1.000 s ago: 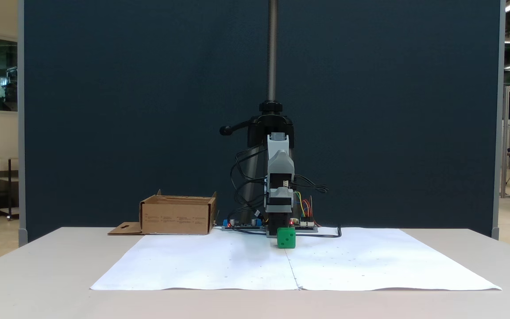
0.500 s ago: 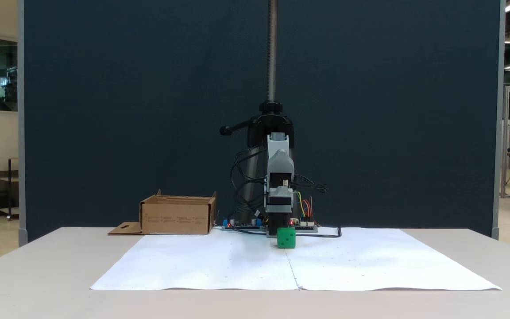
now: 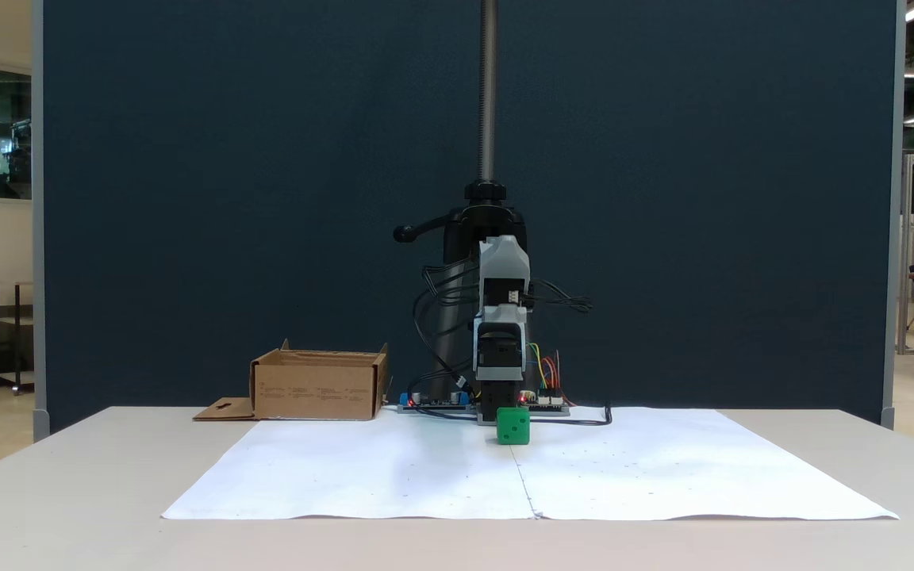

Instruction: Grasp a green dice and put it in the bin.

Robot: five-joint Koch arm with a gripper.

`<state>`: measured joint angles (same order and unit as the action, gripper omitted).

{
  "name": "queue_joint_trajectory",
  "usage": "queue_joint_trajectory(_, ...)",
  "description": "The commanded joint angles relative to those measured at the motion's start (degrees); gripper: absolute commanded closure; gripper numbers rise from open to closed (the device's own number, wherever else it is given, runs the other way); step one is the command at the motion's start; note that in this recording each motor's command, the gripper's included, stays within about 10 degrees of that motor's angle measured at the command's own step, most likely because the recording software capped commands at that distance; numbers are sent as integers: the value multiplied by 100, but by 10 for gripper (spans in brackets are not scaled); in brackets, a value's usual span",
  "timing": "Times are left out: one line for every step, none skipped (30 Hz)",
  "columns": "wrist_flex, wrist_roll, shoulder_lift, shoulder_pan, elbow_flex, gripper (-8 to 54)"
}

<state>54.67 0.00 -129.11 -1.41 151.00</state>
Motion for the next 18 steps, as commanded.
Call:
queue_joint_trajectory(-571,-448,-589,-114,-562,59)
queue_joint_trajectory(-835,-448,-589,-114,-694,59)
queue_joint_trajectory(-1389,-448,-589,-97,-967,59)
queue_joint_trajectory(-1758,-457,-589,-79,-1143,59)
queue_joint_trajectory(-2479,-457,-589,-44,-1494,59)
queue_joint_trajectory(-2784,-448,-589,-44,-1679,59)
queue_joint_trajectory(-3153,-457,-589,-26,-1846,59)
queue_joint_trajectory(-3575,-457,-589,-18,-2030,59)
queue_joint_trajectory(-3929,-457,-598,-9,-2188,59)
queue_joint_trajectory(-4228,-457,-633,0,-2338,59)
queue_joint_trajectory(-4614,-457,-642,18,-2531,59)
queue_joint_trajectory(-4975,-457,-642,35,-2698,58)
queue_joint_trajectory(-5361,-457,-650,62,-2865,58)
queue_joint_trajectory(-5704,-457,-659,97,-3015,58)
queue_joint_trajectory(-5985,-457,-650,123,-3094,58)
queue_joint_trajectory(-6302,-457,-659,158,-3164,58)
queue_joint_trajectory(-6618,-457,-668,167,-3243,56)
queue_joint_trajectory(-6961,-457,-677,167,-3331,55)
